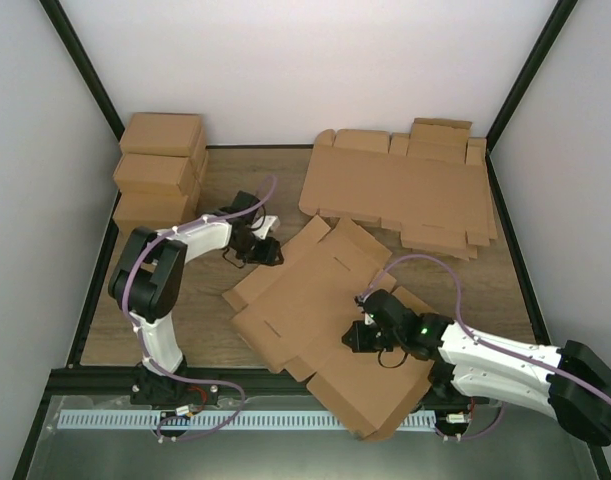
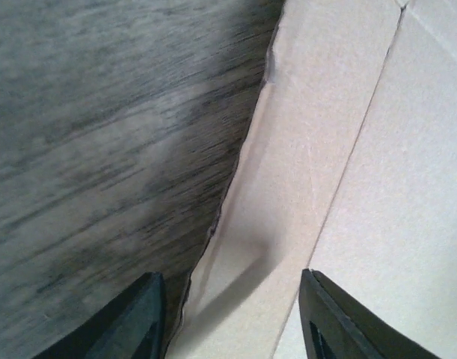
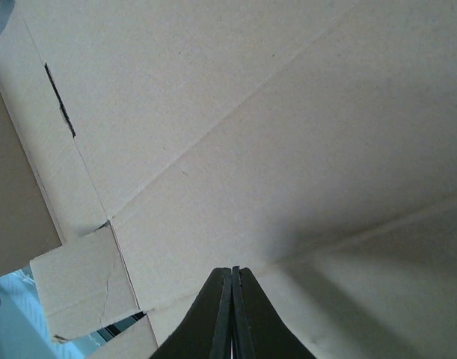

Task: Fold the paper box

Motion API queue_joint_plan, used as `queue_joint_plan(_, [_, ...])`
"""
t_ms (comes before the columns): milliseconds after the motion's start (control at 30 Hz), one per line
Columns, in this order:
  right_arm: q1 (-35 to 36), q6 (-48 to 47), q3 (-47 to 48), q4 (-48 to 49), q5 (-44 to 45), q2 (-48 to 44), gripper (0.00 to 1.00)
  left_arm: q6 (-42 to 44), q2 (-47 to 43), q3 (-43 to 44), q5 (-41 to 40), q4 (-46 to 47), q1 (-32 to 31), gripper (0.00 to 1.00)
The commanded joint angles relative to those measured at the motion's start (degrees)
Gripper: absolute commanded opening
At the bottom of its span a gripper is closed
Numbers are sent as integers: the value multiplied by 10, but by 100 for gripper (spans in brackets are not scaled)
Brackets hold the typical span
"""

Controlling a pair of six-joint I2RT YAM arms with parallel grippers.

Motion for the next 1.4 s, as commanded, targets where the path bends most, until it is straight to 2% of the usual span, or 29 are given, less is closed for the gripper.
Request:
queue_joint_plan(0, [-5,-3,-6,-17,6,-2,2,5,-11,-11,50,-4,0,46])
queue_joint_plan(67, [-5,-1,-8,-15,3,-1,2,2,-22,-17,50,-4,-1,41])
queue_joint_plan(333, [-5,2,-14,-11,-2,0,2,4,-99,-27,41,-31,-5,5])
queue_joint_plan(367, [-5,2,-13,-10,-2,1,2,5,-110,-26,38,-37,-5,4])
queue_joint_plan(633, [-5,-3,0,-12,2,3,3,24,-195,-6,4,-105,-8,4])
queue_joint_plan(867, [-6,-11,15,-20,14,23,3,50,-248,28,-92,-159,-14,4])
queue_joint_plan(1033, [-6,-22,33,-2,21,42,3,63,-249,62,-178,-210,-34,4])
queue_joint_plan(1367, [-7,-26,83,145,-49,230,1,55,-242,128,-309,-266,-133,4])
